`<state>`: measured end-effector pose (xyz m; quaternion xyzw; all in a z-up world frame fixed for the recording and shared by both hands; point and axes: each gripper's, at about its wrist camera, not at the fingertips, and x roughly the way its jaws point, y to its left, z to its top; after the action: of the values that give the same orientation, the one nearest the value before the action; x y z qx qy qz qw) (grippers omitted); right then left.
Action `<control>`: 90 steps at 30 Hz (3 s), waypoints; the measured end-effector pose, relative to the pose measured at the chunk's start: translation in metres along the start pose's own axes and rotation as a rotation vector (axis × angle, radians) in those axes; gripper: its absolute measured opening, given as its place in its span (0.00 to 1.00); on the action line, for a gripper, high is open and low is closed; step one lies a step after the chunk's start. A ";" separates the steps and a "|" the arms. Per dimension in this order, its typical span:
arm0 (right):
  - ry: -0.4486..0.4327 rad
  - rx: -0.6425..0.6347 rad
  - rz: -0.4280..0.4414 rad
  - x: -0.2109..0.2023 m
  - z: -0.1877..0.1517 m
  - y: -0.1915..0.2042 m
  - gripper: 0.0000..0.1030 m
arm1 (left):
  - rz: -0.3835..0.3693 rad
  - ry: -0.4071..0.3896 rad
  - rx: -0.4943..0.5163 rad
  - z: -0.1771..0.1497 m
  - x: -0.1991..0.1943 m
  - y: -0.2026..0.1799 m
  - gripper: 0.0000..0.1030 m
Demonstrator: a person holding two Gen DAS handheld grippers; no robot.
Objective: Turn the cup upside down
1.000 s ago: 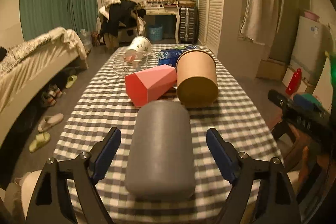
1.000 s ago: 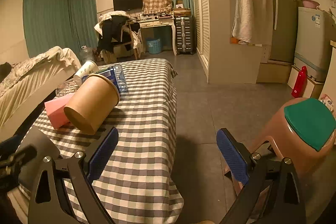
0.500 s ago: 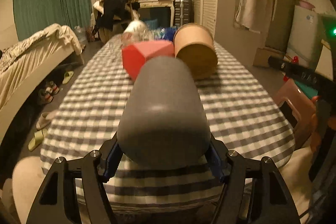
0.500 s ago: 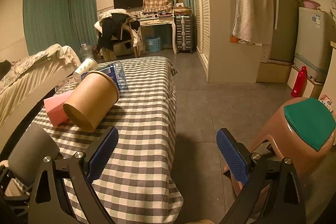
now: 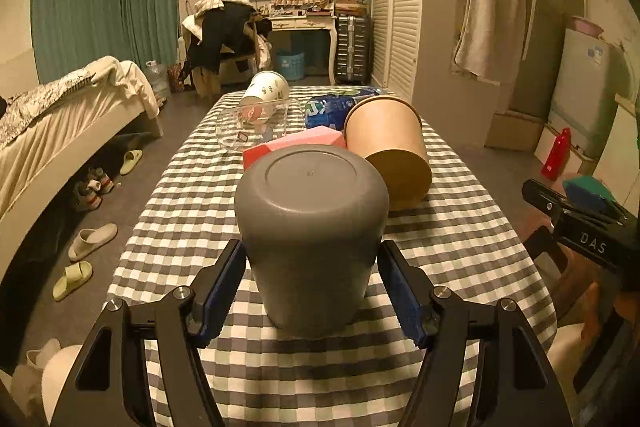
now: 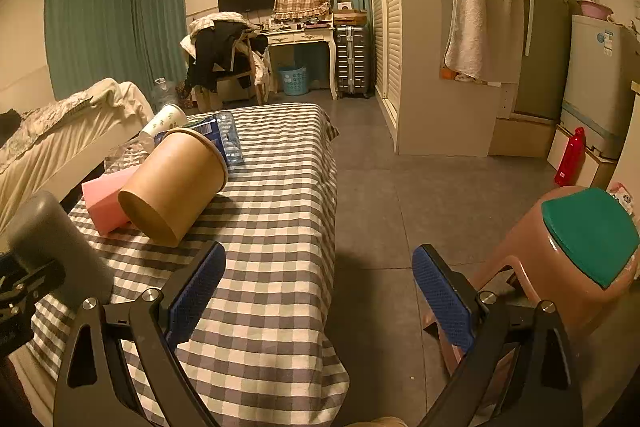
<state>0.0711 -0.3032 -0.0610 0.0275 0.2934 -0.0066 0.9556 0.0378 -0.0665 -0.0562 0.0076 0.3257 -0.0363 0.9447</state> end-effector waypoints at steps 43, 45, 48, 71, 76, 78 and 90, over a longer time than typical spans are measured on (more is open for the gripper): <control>-0.046 -0.031 0.008 -0.017 0.005 0.018 0.92 | 0.011 -0.178 0.027 0.043 0.014 -0.015 0.93; -0.068 -0.032 0.022 -0.030 0.009 0.023 0.92 | 0.005 -0.209 0.019 0.047 -0.001 -0.010 0.95; -0.096 -0.043 0.038 -0.049 0.013 0.032 0.92 | -0.002 -0.255 -0.008 0.050 -0.025 0.002 0.99; -0.105 -0.148 0.062 -0.082 -0.010 0.107 1.00 | 0.031 -0.225 -0.145 -0.004 -0.062 0.079 1.00; -0.100 -0.157 0.048 -0.081 -0.011 0.113 1.00 | 0.050 -0.232 -0.152 -0.004 -0.066 0.083 1.00; -0.098 -0.160 0.046 -0.082 -0.011 0.114 1.00 | 0.048 -0.230 -0.151 -0.005 -0.067 0.085 1.00; -0.086 -0.171 0.033 -0.081 -0.015 0.117 1.00 | 0.061 -0.237 -0.136 -0.004 -0.071 0.082 1.00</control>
<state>-0.0009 -0.1860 -0.0221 -0.0496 0.2509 0.0333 0.9662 -0.0150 0.0200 -0.0164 -0.0509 0.2134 0.0139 0.9755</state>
